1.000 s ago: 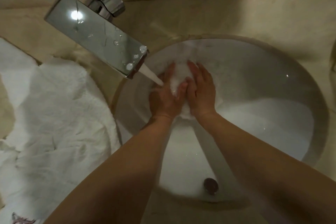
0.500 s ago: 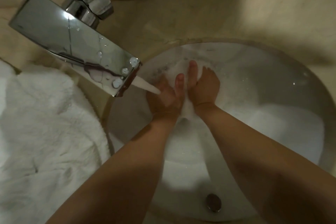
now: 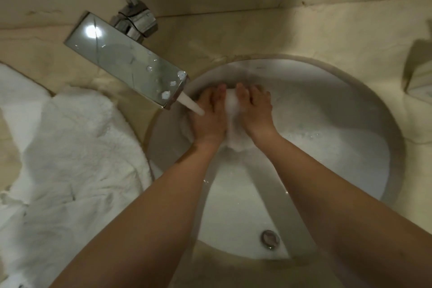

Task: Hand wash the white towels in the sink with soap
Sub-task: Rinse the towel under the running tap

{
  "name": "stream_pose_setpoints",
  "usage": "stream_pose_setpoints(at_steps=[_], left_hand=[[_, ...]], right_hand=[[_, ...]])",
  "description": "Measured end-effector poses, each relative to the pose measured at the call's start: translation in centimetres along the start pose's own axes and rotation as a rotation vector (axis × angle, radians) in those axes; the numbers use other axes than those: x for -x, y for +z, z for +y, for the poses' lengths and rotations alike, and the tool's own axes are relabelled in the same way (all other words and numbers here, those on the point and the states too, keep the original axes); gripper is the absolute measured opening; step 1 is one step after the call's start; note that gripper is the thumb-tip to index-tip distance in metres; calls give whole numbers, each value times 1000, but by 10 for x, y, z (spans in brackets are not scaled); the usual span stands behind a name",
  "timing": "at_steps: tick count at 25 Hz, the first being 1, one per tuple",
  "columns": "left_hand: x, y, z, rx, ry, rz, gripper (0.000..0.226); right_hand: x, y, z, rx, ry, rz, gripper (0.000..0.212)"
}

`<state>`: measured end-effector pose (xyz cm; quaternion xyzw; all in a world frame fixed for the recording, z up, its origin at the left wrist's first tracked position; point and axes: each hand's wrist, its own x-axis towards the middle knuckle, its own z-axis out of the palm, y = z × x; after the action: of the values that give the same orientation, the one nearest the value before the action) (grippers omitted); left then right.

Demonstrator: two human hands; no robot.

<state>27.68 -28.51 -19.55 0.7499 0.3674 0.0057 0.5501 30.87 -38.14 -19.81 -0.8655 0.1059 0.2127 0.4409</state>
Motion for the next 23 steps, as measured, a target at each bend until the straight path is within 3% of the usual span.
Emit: stream_pose_setpoints(at_steps=[2, 4, 6, 9, 13, 19, 21, 23], left_hand=[[6, -7, 19, 8, -51, 33, 34], [13, -10, 33, 35, -82, 74, 40], [18, -15, 41, 169, -108, 103, 48], [23, -29, 45, 396, -171, 151, 47], [37, -39, 35, 333, -10, 147, 25], [24, -32, 1, 124, 145, -24, 28], [26, -30, -18, -61, 254, -46, 37], [33, -28, -27, -132, 244, -64, 54]], right_hand=[[13, -1, -10, -31, 31, 42, 39], [30, 0, -21, -219, 33, 63, 44], [45, 3, -35, -439, 51, 26, 45], [54, 1, -49, -470, 1, 23, 32], [53, 8, -46, -461, -35, 28, 22], [35, 16, -10, -507, 88, 66, 20], [32, 17, -5, -491, 78, 91, 21], [31, 21, -2, -453, 41, 128, 24]])
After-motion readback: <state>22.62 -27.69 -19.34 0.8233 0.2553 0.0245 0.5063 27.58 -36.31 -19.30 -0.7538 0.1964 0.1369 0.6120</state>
